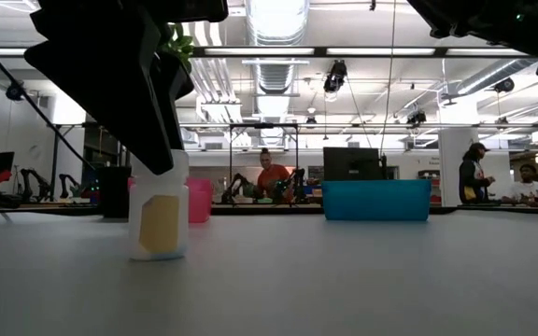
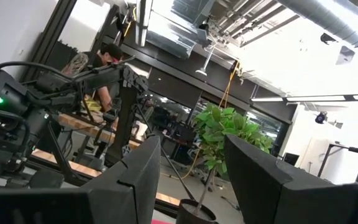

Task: Pick and place medicine bottles into bin by pill shape (circle, oval)
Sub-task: Put the left transparent capsule bottle into the red bin

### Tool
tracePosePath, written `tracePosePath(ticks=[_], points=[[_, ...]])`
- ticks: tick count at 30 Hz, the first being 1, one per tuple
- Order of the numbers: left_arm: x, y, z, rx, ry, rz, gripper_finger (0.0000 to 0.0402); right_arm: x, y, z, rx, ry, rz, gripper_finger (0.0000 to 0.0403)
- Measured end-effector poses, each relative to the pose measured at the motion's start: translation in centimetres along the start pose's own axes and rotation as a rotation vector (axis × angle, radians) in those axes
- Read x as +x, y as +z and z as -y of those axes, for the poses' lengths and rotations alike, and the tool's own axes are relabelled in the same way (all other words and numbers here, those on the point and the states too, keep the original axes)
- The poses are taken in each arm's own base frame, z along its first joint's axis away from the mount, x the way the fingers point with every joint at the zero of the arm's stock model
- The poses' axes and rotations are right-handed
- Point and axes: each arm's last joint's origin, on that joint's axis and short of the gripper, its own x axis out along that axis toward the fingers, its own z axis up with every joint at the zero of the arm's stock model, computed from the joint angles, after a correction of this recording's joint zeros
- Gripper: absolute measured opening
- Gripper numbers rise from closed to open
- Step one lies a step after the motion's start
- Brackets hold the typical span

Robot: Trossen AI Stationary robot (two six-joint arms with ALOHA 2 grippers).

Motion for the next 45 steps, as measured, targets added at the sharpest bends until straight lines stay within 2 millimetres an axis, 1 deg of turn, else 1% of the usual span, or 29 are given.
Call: tracePosePath(ticks=[2,6,10,13,15,17,21,25,27,29,33,38,40,45], points=[[-0.3,0.1,-0.1,-0.001,0.000,0.001,0.0116,0.0,0.0,0.0,0.000,0.000,0.000,0.0166],[-1.9,0.8,-1.1,0.010,-0.001,0.021,0.0123,0.0,0.0,0.0,0.000,0.000,0.000,0.0166],[-3.9,1.5,-3.7,0.027,0.073,0.048,0.0124,0.0,0.0,0.0,0.000,-0.001,0.000,0.0166],[-5.5,2.0,-6.8,-0.003,0.160,0.067,0.0125,0.0,0.0,0.0,0.000,-0.001,0.000,0.0166],[-6.3,2.2,-9.2,-0.056,0.220,0.095,0.0125,0.0,0.0,0.0,-0.001,-0.002,0.000,0.0166],[-6.9,2.0,-11.8,-0.118,0.302,0.114,0.0126,0.0,0.0,0.0,-0.006,-0.007,-0.003,0.0166],[-7.8,1.0,-16.6,-0.246,0.435,0.143,0.0126,0.0,-0.1,0.1,-0.011,-0.031,-0.017,0.0166],[-8.1,-0.2,-20.5,-0.404,0.513,0.158,0.0126,0.0,-0.1,0.1,-0.011,-0.041,-0.026,0.0166],[-8.1,-0.9,-22.3,-0.467,0.547,0.167,0.0126,0.1,-0.2,0.1,-0.012,-0.044,-0.032,0.0166],[-7.7,-1.6,-23.7,-0.518,0.577,0.162,0.0126,0.1,-0.2,0.1,-0.012,-0.043,-0.033,0.0166],[-6.2,-2.7,-25.7,-0.609,0.575,0.186,0.0127,0.1,-0.2,0.1,-0.011,-0.043,-0.032,0.0166],[-4.8,-3.7,-27.1,-0.646,0.592,0.156,0.0127,0.1,-0.4,0.0,-0.011,-0.040,-0.041,0.0166],[-4.4,-3.8,-27.5,-0.655,0.602,0.142,0.0127,0.2,-0.4,0.0,-0.012,-0.041,-0.043,0.0166],[-2.9,-3.7,-28.0,-0.661,0.606,0.123,0.0127,0.2,-0.4,0.1,-0.016,-0.061,-0.053,0.0166]])
